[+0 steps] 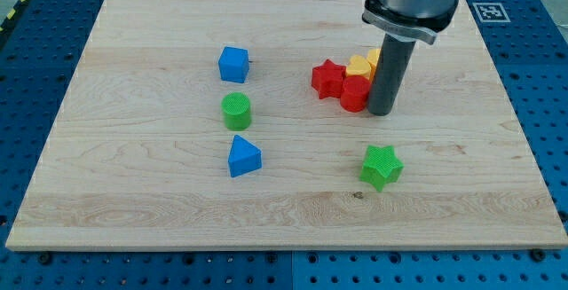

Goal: Move the green star along with the blue triangle to the green circle

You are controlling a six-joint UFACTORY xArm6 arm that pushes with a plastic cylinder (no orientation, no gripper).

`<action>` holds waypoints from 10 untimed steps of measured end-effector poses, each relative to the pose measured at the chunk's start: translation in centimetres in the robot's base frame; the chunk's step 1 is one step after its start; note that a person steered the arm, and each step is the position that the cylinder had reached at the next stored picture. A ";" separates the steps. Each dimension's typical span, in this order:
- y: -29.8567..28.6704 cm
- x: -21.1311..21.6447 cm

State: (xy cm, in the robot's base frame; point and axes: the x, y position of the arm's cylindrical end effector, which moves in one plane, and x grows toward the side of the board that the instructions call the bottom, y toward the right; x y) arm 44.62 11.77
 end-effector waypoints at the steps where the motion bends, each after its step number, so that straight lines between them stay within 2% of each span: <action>1: 0.4 2.3; 3: 5.5 9.0; 4: 3.6 10.0; 7: -8.4 8.8; 10: -10.5 13.1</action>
State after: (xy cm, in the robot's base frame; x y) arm 57.77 1.27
